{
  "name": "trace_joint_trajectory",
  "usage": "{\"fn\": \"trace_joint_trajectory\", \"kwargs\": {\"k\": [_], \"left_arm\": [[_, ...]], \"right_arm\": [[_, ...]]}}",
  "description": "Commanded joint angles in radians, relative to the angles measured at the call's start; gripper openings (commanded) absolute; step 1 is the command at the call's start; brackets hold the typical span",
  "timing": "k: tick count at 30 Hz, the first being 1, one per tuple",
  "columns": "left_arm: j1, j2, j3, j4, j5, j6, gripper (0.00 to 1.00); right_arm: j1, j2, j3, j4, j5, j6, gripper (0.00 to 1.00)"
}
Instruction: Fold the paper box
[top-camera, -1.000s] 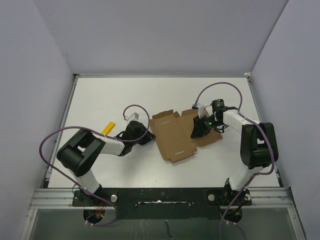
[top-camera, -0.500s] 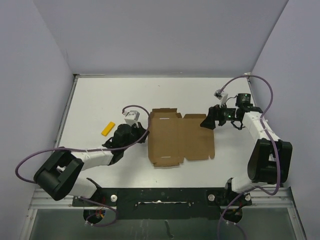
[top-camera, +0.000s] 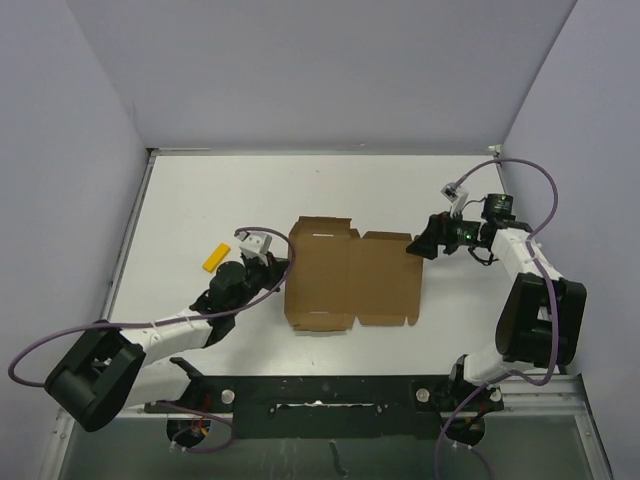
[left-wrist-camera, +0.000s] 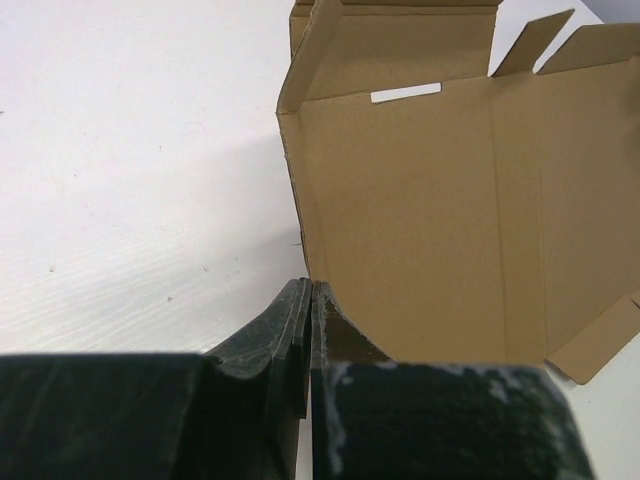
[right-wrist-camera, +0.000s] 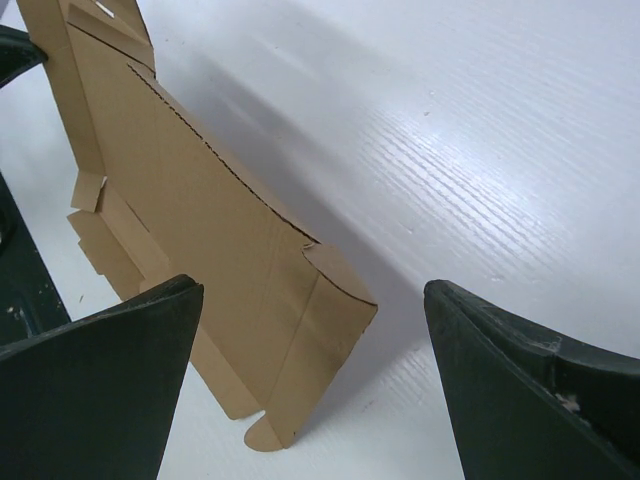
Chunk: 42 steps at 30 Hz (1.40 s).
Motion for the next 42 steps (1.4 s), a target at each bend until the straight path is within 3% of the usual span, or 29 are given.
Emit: {"fn": "trace_joint_trajectory", "kwargs": {"k": [1,5,11,13,17,22,25,29,33,38,42], "left_arm": [[-0.005,-0.050,-0.010,0.091,-0.015,0.028,0.00],[-0.005,-0.057,-0.015,0.093,-0.028,0.020,0.00],[0.000,-0.046,-0.036,0.105,-0.063,-0.023,0.00],[0.002,-0.036,-0.046,0.124,-0.067,-0.040,0.00],[0.003,-0.021,-0.056,0.141,-0.071,-0.071,0.00],[0.016,-0.054,-0.064,0.121,-0.050,-0.154,0.00],[0.059,-0.098,-0.067,0.063,0.045,-0.219,0.16],[0.112,-0.184,-0.058,-0.062,0.149,-0.249,0.50],[0.144,-0.298,-0.053,-0.169,0.234,-0.202,0.76],[0.148,-0.463,0.041,-0.360,0.290,-0.101,0.90],[0.147,-0.478,0.274,-0.609,0.328,-0.029,0.93]], "right_arm": [[0.019,0.053,-0.010,0.031,-0.118,-0.014,0.99],[0.057,0.069,-0.031,0.050,-0.155,-0.011,0.97],[0.068,0.118,-0.051,0.073,-0.194,0.002,0.78],[0.082,0.119,-0.062,0.088,-0.206,0.002,0.65],[0.099,0.111,-0.057,0.084,-0.195,-0.015,0.26],[0.097,0.031,-0.039,0.042,-0.223,-0.065,0.05],[0.093,-0.039,-0.022,-0.015,-0.215,-0.125,0.00],[0.093,-0.108,0.015,-0.108,-0.193,-0.215,0.00],[0.099,-0.168,0.040,-0.179,-0.176,-0.289,0.00],[0.104,-0.236,0.075,-0.259,-0.172,-0.362,0.00],[0.101,-0.277,0.075,-0.269,-0.183,-0.362,0.00]]}}
